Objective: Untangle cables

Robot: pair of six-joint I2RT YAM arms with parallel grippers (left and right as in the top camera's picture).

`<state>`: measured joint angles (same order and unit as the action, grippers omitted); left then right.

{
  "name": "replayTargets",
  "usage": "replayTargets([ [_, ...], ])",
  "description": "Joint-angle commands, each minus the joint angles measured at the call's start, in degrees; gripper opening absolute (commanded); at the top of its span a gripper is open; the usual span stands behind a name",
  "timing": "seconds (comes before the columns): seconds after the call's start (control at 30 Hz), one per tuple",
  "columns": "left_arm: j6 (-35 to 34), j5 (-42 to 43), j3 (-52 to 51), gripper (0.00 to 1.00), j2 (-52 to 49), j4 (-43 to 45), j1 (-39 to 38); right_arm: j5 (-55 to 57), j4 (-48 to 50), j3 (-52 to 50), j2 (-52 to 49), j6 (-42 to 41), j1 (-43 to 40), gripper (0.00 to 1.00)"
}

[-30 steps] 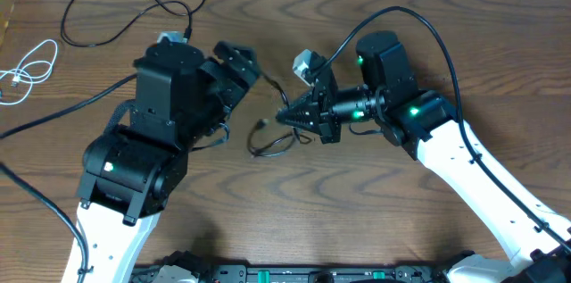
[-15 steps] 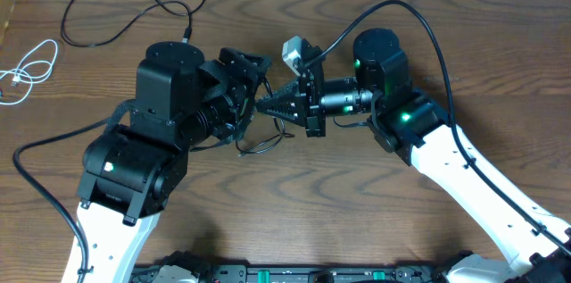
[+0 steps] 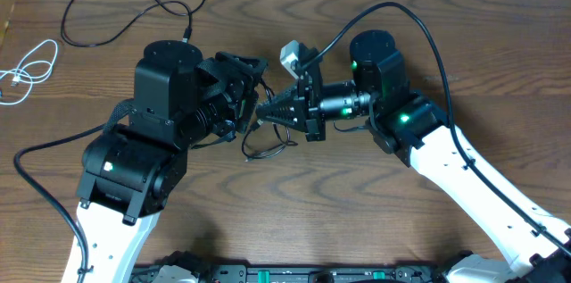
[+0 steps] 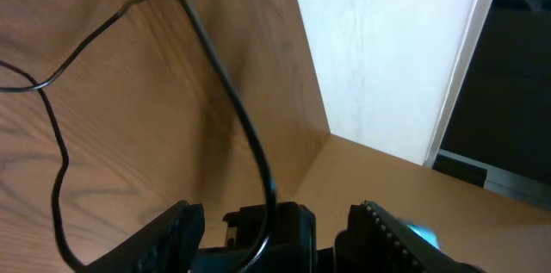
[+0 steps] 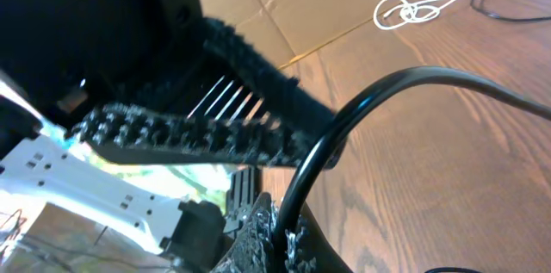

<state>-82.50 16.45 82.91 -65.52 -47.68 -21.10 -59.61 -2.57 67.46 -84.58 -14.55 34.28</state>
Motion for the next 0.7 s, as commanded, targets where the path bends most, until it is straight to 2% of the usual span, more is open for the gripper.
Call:
replayTargets([
  [0.0, 1.1, 0.5, 0.4, 0.59, -0.1, -0.7, -0.1, -2.3, -0.9, 0.3, 1.1, 4.3, 0.3, 0.01],
  [0.13, 1.2, 0.5, 0.4, 0.56, -0.1, -2.0, -0.1, -5.5, -0.9, 0.3, 1.1, 9.1, 0.3, 0.01],
  [0.4, 1.2, 1.2, 0.4, 0.49, -0.1, -2.2, -0.1, -5.9, -0.9, 0.3, 1.1, 9.5, 0.3, 0.01],
  [0.43, 1.2, 1.2, 0.4, 0.44, -0.1, -2.2, -0.1, -5.9, -0.9, 0.3, 1.1, 9.5, 0.3, 0.01],
  [0.63, 1.2, 4.0, 0.4, 0.42, -0.1, -2.3, -0.1, -4.6, -1.0, 0.3, 1.1, 9.5, 0.3, 0.01],
  [0.67, 1.2, 4.0, 0.4, 0.36, -0.1, -2.5, -0.1, -4.6, -1.0, 0.3, 1.1, 9.5, 0.3, 0.01],
])
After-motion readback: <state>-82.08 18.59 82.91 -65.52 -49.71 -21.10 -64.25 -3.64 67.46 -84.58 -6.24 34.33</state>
